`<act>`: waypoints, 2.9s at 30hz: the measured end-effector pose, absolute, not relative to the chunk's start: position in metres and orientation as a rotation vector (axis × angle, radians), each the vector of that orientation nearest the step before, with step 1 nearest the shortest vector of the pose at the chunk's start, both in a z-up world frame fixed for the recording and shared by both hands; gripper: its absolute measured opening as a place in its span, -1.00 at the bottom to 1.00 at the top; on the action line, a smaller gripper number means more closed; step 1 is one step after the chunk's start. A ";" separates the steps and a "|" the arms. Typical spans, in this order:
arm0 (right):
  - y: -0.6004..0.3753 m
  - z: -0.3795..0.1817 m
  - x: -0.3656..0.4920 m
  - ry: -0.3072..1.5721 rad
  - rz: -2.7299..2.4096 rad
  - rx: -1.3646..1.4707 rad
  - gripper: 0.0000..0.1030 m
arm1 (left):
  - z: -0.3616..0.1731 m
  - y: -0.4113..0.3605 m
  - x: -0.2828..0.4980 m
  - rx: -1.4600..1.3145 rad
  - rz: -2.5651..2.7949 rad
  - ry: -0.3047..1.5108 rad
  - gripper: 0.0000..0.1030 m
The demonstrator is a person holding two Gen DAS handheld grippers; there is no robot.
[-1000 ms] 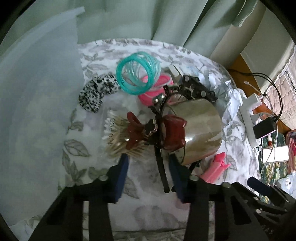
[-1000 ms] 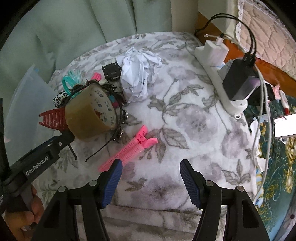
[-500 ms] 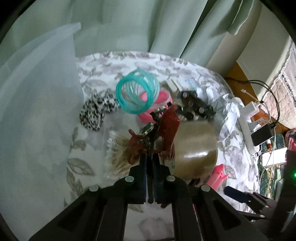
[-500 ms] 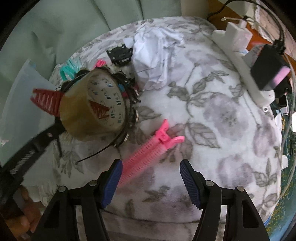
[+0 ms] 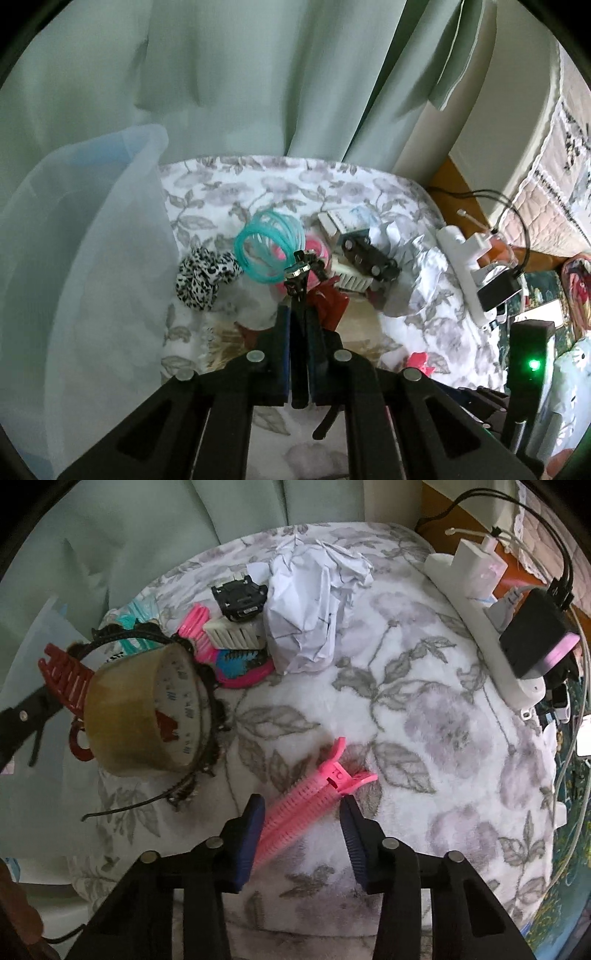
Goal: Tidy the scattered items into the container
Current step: 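Close the left gripper on the black headband lying over the tape roll, then lift the black headband with the left gripper, shaking off the tape roll, then grasp the pink comb clip with the right gripper and lift it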
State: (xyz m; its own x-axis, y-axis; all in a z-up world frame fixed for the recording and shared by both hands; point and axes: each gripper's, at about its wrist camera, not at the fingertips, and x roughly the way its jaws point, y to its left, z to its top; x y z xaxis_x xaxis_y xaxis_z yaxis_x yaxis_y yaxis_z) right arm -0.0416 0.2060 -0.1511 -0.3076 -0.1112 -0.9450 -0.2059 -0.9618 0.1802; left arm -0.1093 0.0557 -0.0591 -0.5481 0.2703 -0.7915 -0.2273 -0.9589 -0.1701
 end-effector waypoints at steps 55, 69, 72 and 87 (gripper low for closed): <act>0.232 -0.153 -0.049 0.693 2.436 -1.811 -0.02 | -0.019 0.038 -0.100 -1.182 2.501 -0.228 -0.85; 0.196 -0.180 -0.092 0.556 2.267 -1.821 -0.02 | -0.015 0.025 -0.105 -1.146 2.480 -0.279 -0.85; 0.195 -0.180 -0.093 0.547 2.266 -1.803 -0.16 | -0.014 0.023 -0.105 -1.146 2.478 -0.285 -0.85; 0.218 -0.156 -0.066 0.736 2.410 -1.734 -0.41 | 0.012 0.015 -0.079 -1.102 2.532 -0.285 -0.85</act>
